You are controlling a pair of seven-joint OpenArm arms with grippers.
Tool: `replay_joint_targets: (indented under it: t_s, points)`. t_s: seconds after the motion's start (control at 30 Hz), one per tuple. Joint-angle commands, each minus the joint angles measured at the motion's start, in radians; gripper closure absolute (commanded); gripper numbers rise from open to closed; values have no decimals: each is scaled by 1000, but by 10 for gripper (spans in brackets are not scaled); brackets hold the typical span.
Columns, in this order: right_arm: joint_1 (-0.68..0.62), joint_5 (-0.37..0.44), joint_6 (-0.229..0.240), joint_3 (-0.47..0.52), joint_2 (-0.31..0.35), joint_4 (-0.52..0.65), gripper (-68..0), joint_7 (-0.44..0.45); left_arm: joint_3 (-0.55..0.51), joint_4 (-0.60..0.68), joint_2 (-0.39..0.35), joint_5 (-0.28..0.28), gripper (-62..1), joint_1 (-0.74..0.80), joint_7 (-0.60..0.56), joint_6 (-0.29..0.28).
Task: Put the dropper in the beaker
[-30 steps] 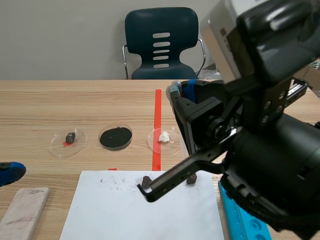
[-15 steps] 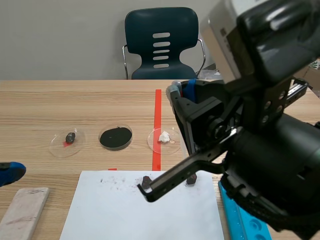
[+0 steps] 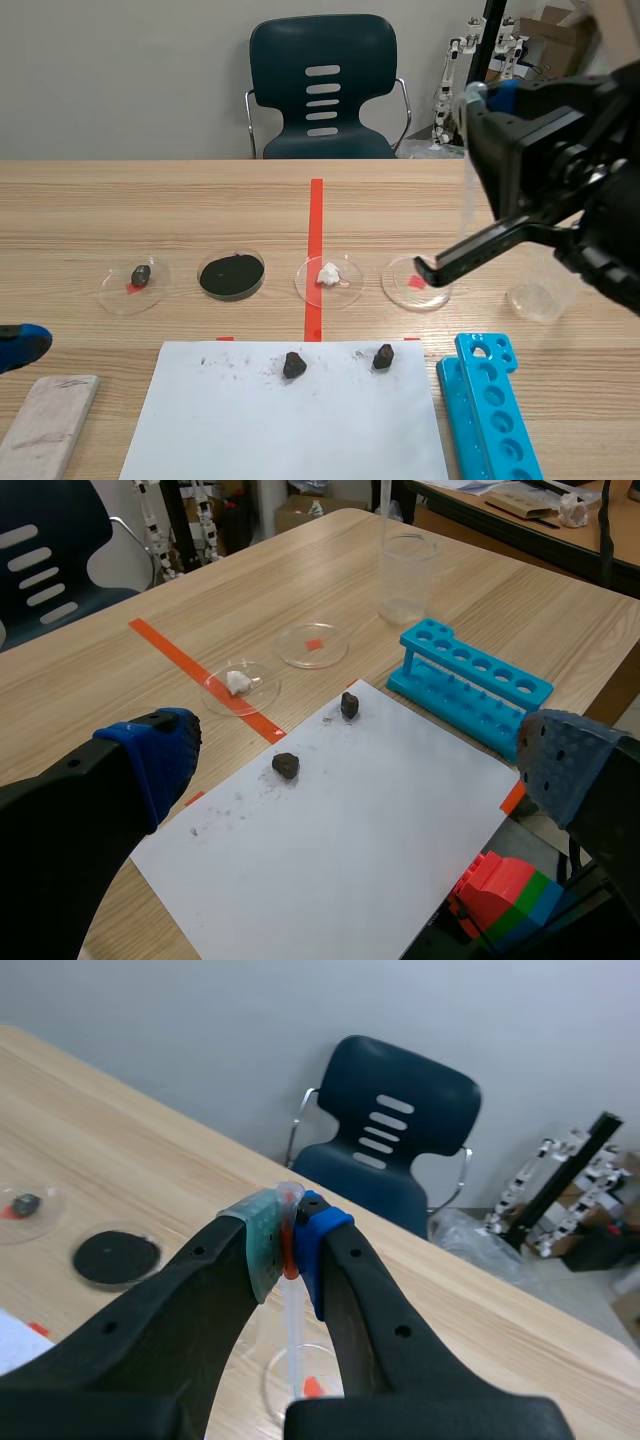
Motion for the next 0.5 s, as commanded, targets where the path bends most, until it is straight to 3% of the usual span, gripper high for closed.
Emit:
replay_joint_targets:
  t_s: [0.0,0.3,0.47]
  points:
    - [6,39,-5,30,26,6,-10,14,4,6,5,-6,-623,0,-17,-1]
    - [6,244,-6,215,123,2,-10,-8,4,6,5,-6,-623,0,-17,-1]
    - [6,328,-9,309,166,-59,-10,-5,4,6,5,-6,-623,0,-17,-1]
